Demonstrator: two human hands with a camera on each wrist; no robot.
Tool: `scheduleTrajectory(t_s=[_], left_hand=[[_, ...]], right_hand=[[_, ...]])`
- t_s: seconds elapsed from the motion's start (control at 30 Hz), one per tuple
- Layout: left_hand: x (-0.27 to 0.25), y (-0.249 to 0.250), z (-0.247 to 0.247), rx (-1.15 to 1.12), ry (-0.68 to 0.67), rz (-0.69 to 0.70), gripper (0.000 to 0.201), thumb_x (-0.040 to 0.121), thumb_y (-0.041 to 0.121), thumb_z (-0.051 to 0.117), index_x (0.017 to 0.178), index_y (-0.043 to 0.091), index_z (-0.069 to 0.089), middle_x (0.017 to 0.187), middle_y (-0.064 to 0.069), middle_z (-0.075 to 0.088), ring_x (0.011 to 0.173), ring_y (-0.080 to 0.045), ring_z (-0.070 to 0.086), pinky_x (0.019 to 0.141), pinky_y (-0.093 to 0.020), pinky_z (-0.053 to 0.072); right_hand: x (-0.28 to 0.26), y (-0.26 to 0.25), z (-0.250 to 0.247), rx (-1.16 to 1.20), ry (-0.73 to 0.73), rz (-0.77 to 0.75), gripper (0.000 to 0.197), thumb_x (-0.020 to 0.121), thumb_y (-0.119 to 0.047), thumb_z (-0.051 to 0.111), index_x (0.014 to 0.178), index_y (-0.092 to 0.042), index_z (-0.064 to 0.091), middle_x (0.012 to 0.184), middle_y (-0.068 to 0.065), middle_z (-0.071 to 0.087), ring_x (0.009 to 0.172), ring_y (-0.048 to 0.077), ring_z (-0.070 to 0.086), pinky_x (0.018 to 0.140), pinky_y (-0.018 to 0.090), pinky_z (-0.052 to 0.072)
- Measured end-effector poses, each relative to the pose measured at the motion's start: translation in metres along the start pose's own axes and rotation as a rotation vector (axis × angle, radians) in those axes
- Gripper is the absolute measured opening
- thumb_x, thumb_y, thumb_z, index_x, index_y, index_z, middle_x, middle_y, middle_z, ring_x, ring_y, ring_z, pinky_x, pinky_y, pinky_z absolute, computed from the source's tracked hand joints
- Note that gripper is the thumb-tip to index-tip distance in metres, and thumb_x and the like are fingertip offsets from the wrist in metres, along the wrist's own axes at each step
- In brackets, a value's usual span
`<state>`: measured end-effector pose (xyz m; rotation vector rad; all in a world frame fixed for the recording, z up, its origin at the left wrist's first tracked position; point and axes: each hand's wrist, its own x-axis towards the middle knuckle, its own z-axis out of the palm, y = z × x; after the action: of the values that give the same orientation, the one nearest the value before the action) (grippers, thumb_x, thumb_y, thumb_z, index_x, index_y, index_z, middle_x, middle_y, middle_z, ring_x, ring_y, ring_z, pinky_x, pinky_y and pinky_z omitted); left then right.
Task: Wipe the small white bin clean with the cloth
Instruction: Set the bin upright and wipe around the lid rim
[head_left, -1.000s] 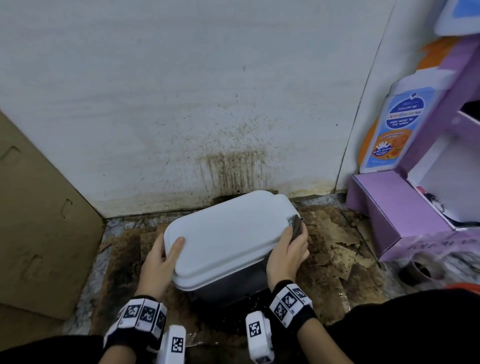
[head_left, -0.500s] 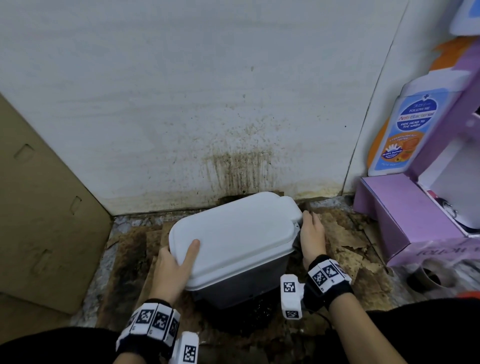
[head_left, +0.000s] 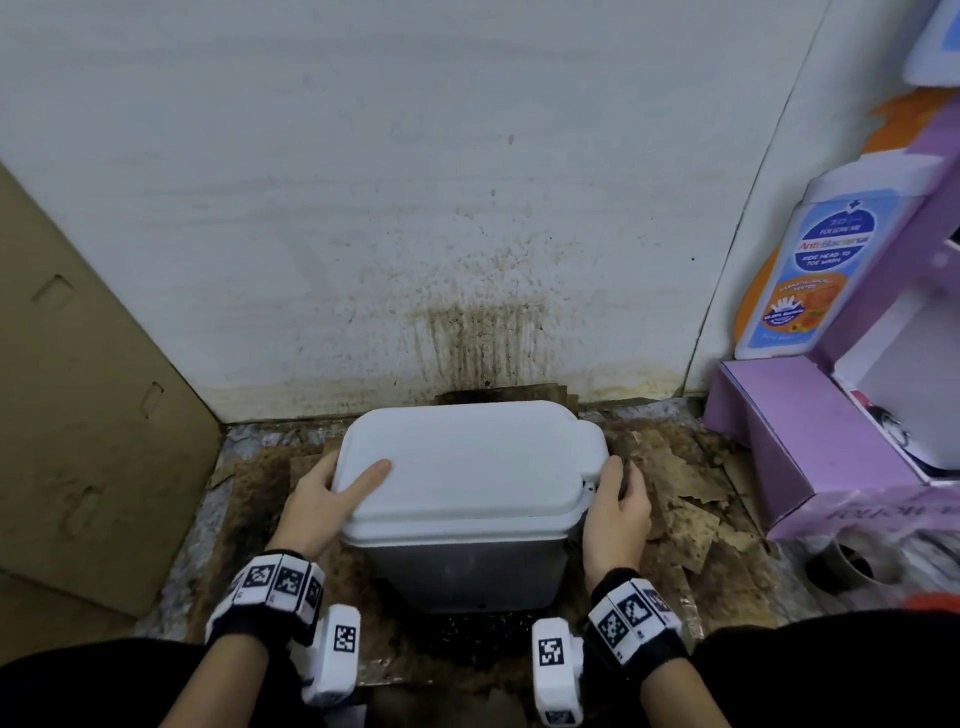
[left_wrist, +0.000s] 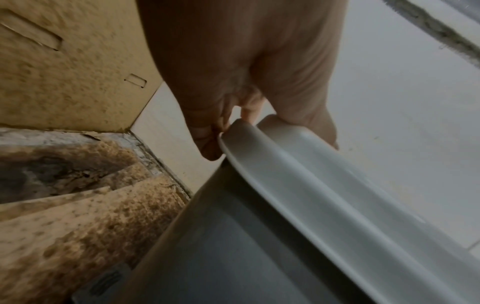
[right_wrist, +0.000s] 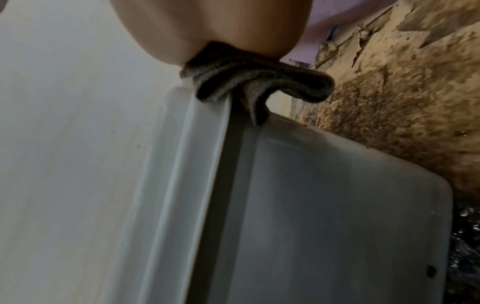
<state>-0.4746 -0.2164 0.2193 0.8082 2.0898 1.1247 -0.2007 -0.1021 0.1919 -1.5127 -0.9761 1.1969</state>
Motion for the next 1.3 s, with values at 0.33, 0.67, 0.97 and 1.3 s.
scheduleTrajectory(t_s=[0.33, 0.67, 0.97, 1.3], left_hand=[[-0.010, -0.006, 0.002, 0.259, 0.053, -0.056, 0.091, 0.068, 0.084, 0.063, 0.141, 0.033, 0.049, 0.135, -0.004, 0.049, 0.125, -0.029, 0.051, 0.107, -0.049, 0.041], [-0.035, 0.040, 0.039, 0.493, 0.294, 0.421, 0.046, 0.100, 0.044, 0.047, 0.140, 0.021, 0.048, 0.145, -0.002, 0.043, 0.139, -0.023, 0.033, 0.115, -0.042, 0.022], [-0.039, 0.091, 0.068, 0.555, 0.128, 0.517, 0.054, 0.096, 0.060, 0.039, 0.139, 0.028, 0.045, 0.145, 0.006, 0.040, 0.138, -0.017, 0.032, 0.115, -0.038, 0.022], [-0.017, 0.099, 0.044, 0.611, 0.181, 0.314, 0.079, 0.079, 0.079, 0.050, 0.134, 0.023, 0.038, 0.132, 0.000, 0.037, 0.130, -0.024, 0.034, 0.104, -0.044, 0.030]], right_hand=[[0.004, 0.005, -0.011, 0.012, -0.002, 0.008, 0.039, 0.105, -0.039, 0.040, 0.122, -0.010, 0.061, 0.118, 0.007, 0.064, 0.112, 0.024, 0.057, 0.099, 0.035, 0.042], [-0.015, -0.003, -0.001, 0.021, -0.048, -0.048, 0.045, 0.105, -0.041, 0.038, 0.124, -0.006, 0.061, 0.121, 0.011, 0.065, 0.114, 0.028, 0.059, 0.100, 0.040, 0.045], [-0.052, -0.030, 0.029, 0.109, -0.316, -0.167, 0.031, 0.106, -0.037, 0.040, 0.096, -0.024, 0.065, 0.084, -0.012, 0.068, 0.079, 0.001, 0.062, 0.077, 0.027, 0.046], [-0.058, -0.040, 0.061, 0.272, -0.567, -0.046, 0.034, 0.107, -0.032, 0.042, 0.112, -0.015, 0.071, 0.114, 0.017, 0.070, 0.106, 0.023, 0.068, 0.095, 0.043, 0.052]])
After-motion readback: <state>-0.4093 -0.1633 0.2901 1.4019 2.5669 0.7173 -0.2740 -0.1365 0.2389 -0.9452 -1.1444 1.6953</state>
